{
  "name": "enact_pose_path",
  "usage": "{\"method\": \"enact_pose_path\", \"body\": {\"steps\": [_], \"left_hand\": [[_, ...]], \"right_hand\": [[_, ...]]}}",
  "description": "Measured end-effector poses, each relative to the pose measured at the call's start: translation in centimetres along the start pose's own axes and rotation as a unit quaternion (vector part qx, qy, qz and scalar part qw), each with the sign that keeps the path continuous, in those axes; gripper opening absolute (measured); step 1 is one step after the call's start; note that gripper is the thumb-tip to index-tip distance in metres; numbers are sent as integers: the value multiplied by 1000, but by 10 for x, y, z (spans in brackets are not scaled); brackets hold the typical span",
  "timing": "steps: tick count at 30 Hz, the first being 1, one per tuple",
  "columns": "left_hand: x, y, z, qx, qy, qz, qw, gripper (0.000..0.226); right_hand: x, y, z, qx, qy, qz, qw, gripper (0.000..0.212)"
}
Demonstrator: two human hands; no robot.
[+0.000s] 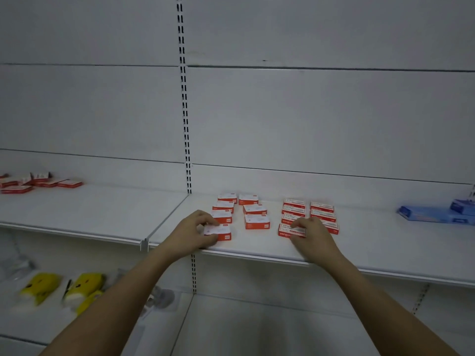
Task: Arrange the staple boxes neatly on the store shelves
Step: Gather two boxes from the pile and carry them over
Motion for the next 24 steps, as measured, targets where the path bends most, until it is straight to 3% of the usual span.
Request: {"method": "enact_pose_path", "body": {"steps": [6, 17, 21, 24], "left_hand": [[8, 14, 4, 11, -69, -15, 997, 28], [13, 21, 3, 5, -70, 22, 997, 32], [13, 17, 2, -6, -78, -19, 997, 31], [10, 8, -3, -24, -124, -59, 990, 27]], "right_hand": [[14, -8, 2, -11, -61, 13, 998, 34], [20, -13, 6, -5, -75, 22, 997, 39], [17, -13, 5, -16, -73, 32, 997, 37], [13, -9, -1, -7, -78, 53, 995, 40]]}}
Point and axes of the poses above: each hand's wrist, its own z-axis towards the middle knuckle, its own x-axis out of the palm, y = z × x, the point moved 2 cm from there along z, towards the middle knuckle, and after that the axes turned 11 degrees about x, right-handed, at the moved point
